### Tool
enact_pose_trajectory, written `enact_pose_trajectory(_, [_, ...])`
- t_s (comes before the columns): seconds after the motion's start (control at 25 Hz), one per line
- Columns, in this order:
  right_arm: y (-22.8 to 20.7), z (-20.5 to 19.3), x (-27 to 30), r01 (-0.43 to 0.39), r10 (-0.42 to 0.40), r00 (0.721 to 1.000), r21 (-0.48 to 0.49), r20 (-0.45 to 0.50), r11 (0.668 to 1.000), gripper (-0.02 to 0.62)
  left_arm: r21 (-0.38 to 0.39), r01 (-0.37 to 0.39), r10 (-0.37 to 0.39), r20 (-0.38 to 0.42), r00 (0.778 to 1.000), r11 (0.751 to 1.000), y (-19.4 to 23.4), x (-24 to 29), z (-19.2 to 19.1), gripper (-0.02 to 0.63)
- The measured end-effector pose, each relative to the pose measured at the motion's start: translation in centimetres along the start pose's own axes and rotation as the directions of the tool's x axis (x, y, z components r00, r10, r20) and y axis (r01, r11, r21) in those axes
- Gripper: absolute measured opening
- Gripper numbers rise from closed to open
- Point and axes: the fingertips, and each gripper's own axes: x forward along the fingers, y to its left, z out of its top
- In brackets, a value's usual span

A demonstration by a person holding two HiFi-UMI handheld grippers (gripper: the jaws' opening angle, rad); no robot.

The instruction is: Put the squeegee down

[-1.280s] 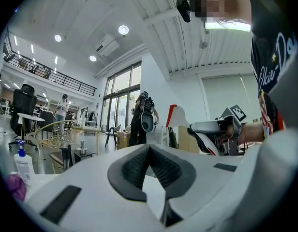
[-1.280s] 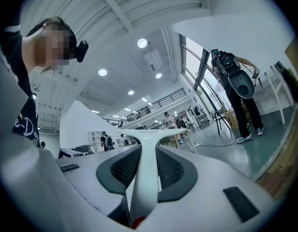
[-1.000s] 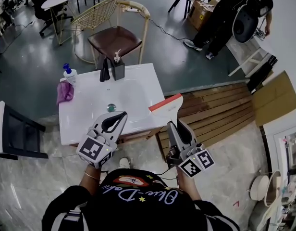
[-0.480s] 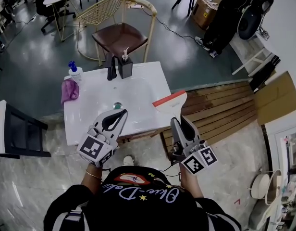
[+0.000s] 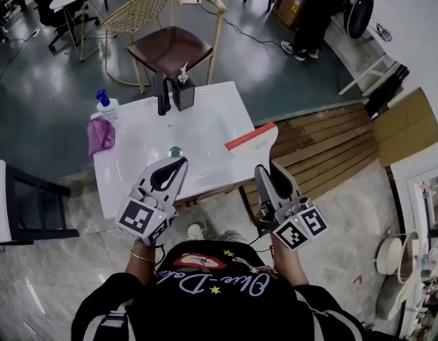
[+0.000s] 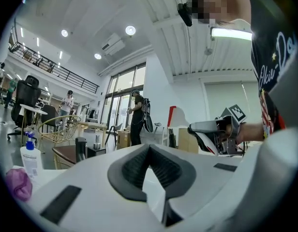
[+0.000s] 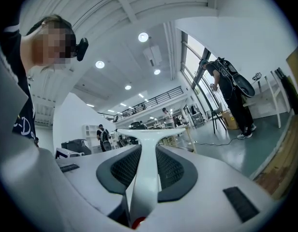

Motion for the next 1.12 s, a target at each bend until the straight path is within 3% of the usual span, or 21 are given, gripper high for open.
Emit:
enact_pose_trajectory(0.12, [0.0,0.1,0.0,0.011,-0.011,1.000,-0.010,-0.010,1.000,0.100,-0.018,0.003,-0.002,0.015,1.000,1.000,0.0,-0.1,-0.1,0.014])
enact_pose_trajectory(0.32, [0.4,0.0,0.9,-0.009,0.009,1.000,-0.012,-0.024,1.000,0.100,-0.038,-0.063,0.064,0.020,0.998,0.997,1.9,-1.7,-0.7,0.014])
enact_pose_trajectory(0.84, [-1.6,-0.7,3.3,-0.066,0.067,0.996,0.024,-0.057,0.998,0.100,0.002,-0.179,0.179,-0.044,0.983,0.984,2.9,-2.9,-1.1,0.014])
enact_pose_trajectory(1.12, [-3.7,-0.5,4.6,-0.083,0.086,0.995,0.048,-0.058,0.995,0.100,0.004,-0.186,0.186,-0.049,0.981,0.982,2.9,-0.9,-0.6,0.014])
